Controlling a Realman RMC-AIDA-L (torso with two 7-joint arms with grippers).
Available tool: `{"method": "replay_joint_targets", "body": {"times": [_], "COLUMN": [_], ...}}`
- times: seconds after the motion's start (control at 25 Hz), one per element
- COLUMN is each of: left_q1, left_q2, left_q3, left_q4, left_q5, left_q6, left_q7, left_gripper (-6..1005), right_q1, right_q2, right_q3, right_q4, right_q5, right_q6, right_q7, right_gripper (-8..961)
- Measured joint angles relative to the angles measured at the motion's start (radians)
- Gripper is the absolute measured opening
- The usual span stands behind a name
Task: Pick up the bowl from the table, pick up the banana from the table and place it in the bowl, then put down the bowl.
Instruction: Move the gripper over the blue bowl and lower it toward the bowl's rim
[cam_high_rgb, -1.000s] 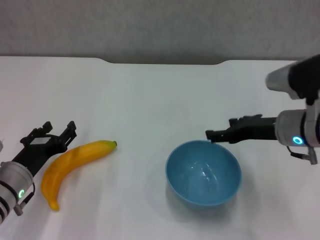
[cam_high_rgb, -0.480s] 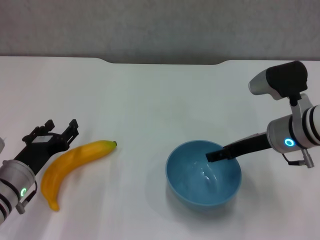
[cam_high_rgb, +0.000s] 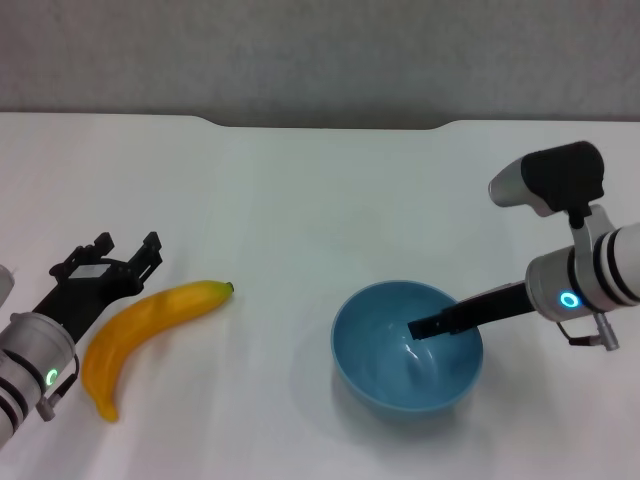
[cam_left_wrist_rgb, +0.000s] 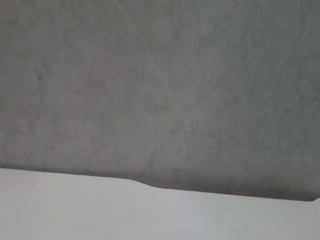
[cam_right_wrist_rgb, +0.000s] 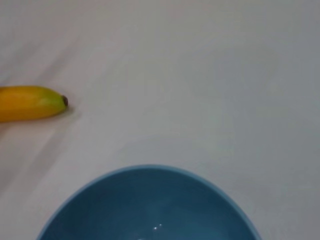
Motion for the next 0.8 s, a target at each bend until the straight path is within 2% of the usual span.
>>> {"method": "replay_joint_targets", "body": {"times": [0.44,0.8], "left_q1": [0.000,0.000], "left_q2": [-0.002,-0.001], "left_q3": [0.003,0.002], "left_q4": [0.001,0.003], "left_q5": [0.000,0.000], "left_q6": [0.000,0.000], "left_q7": [-0.003,-0.003], "left_gripper": [702,702], "right_q1": [0.011,0.007], "right_q2": [0.000,0.000], "right_q3": [-0.036,-0.103], "right_q4": [-0.063,-0.064], "right_q5": [0.049,0.039], "right_q6": [-0.031,-0.112], "right_q7": [-0.023,-0.019], "right_gripper": [871,651]}}
